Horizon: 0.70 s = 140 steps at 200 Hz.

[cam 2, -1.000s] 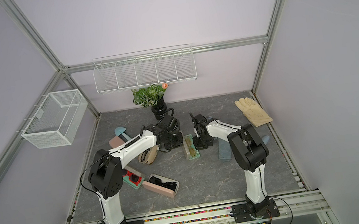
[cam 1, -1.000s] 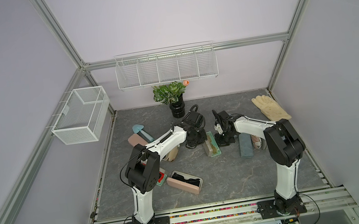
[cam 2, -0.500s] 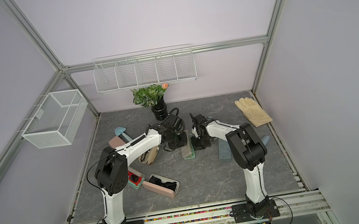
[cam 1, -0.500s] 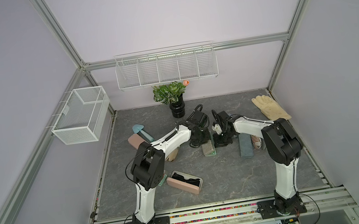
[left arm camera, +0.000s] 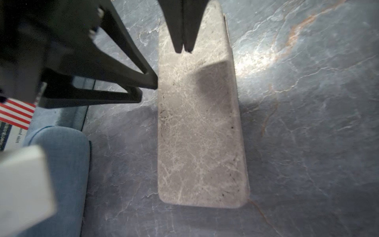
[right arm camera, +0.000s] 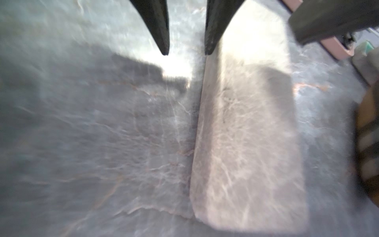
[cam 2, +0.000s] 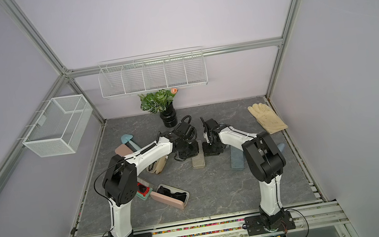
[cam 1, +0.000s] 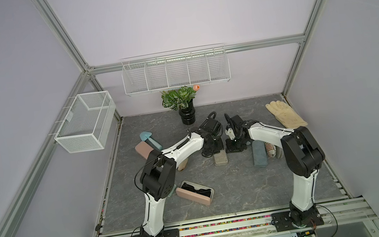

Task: Close the glasses case
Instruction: Close the glasses case at the center of the board, then move the glasses case to the center of the board.

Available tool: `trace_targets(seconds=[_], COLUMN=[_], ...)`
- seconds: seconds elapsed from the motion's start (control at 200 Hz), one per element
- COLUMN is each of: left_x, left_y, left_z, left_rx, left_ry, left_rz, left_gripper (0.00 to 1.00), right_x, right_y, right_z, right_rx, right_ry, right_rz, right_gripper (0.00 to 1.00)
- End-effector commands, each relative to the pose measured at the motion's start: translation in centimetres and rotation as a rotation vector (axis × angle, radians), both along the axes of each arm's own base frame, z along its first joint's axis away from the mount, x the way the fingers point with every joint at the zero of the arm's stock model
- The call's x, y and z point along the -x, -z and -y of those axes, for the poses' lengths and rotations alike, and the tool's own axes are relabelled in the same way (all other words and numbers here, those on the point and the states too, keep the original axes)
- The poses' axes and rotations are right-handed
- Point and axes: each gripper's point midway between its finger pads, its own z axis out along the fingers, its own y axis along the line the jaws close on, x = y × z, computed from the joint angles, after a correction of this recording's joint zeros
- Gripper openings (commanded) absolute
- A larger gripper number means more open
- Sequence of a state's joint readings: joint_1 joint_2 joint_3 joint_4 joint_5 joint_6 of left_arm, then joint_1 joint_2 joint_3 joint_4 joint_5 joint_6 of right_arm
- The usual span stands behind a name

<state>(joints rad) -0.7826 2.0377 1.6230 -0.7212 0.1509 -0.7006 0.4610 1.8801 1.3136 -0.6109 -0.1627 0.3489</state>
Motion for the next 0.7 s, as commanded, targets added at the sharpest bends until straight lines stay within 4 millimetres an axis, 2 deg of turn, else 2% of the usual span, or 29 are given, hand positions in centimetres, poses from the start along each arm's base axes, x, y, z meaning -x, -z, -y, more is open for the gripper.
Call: trace_targets(seconds=[0.0,0.045,0.12,0.2,0.27,0.355,0.51,0.695], left_x=[-1.0,-1.2,-1.5,-1.7,-1.7,-1.6,-0.7,0.3], left_y=[-3.6,-4.1,-5.0,-5.8,-6.5,-7.2,-8.1,-8.6], left_z=[-1.7,-2.5,-4.1,-6.0,-7.9,-10.0,-13.1,-16.3], left_rx=[0.008,0.005,-0.003,-0.008,-0.012,-0.014,-0.021,-0.073], left_ry=[-0.039,-0.054,-0.076,-0.108,-0.138,-0.171,-0.219,-0.266], left_rz=[0.079,0.092,0.11,0.128,0.14,0.156,0.177,0.192], left_gripper=[0.07,0.3,0.54,0.83,0.99,1.0,1.0,1.0], right_x=[1.3,1.8,2.5,3.0,3.3,3.2,2.8,2.2], right_y=[-2.8,-3.4,-4.0,-4.1,-3.6,-2.5,-0.5,1.0], right_z=[0.5,0.2,-0.4,-1.4,-2.4,-3.3,-4.2,-4.6], right_rx=[0.041,0.045,0.07,0.084,0.09,0.118,0.156,0.179], right_ry=[-0.006,-0.02,-0.045,-0.06,-0.068,-0.064,-0.052,-0.038], right_rz=[0.043,0.05,0.063,0.061,0.041,0.017,-0.019,-0.043], right_gripper=[0.58,0.67,0.79,0.85,0.9,0.95,0.96,0.97])
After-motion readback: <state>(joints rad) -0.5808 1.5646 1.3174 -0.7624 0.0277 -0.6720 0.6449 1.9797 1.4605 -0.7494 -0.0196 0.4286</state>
